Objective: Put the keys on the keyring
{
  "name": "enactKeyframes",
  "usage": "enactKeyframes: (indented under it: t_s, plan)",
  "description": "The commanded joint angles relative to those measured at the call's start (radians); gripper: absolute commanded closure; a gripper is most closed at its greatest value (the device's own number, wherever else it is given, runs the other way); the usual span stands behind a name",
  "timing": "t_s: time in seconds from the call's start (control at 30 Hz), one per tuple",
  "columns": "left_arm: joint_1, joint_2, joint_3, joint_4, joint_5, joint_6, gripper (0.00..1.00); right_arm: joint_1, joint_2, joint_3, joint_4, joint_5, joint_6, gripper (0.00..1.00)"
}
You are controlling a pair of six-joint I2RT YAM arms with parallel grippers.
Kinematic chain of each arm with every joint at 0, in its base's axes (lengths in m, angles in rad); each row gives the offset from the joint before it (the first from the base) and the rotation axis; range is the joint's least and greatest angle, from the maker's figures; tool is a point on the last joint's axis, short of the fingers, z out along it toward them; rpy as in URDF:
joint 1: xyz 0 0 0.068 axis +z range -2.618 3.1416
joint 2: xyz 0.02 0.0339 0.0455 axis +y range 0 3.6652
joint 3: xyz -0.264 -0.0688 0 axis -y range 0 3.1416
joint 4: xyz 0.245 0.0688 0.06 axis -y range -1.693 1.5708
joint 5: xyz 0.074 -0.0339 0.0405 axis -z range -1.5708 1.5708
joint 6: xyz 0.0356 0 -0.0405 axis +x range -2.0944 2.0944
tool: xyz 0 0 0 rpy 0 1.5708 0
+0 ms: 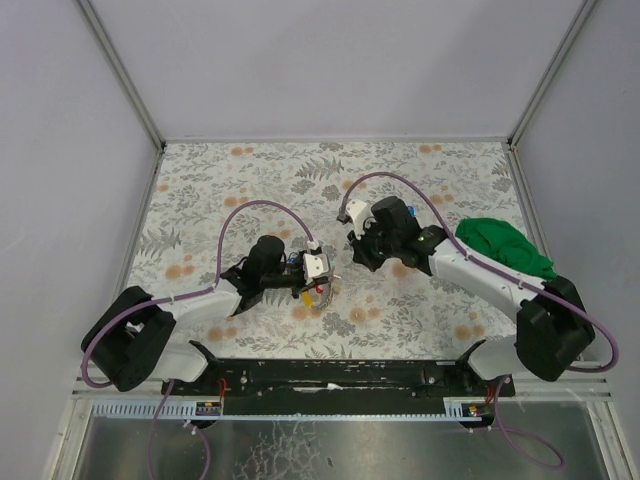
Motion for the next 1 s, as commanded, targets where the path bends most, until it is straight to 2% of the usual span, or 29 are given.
enactKeyframes:
  t_s: [0.0, 0.2, 0.33, 0.7, 0.97]
  plan:
    - [0.007, -0.007, 0.014, 0.070, -0.005, -0.010, 1.00, 0.008, 0.073, 0.142, -0.337, 0.105, 0.091, 1.00]
    - [0.008, -0.009, 0.013, 0.069, -0.005, -0.010, 1.00, 0.008, 0.162, 0.256, -0.557, 0.209, 0.059, 1.00]
    - [0.008, 0.001, 0.023, 0.057, 0.003, -0.011, 1.00, 0.008, 0.252, 0.312, -0.639, 0.215, 0.027, 1.00]
    - [0.009, 0.006, 0.030, 0.045, -0.001, -0.011, 1.00, 0.007, 0.541, 0.467, -0.661, 0.226, -0.016, 0.99]
    - [0.008, 0.010, 0.032, 0.045, -0.012, -0.014, 1.00, 0.008, 0.678, 0.592, -0.657, 0.242, -0.013, 0.91]
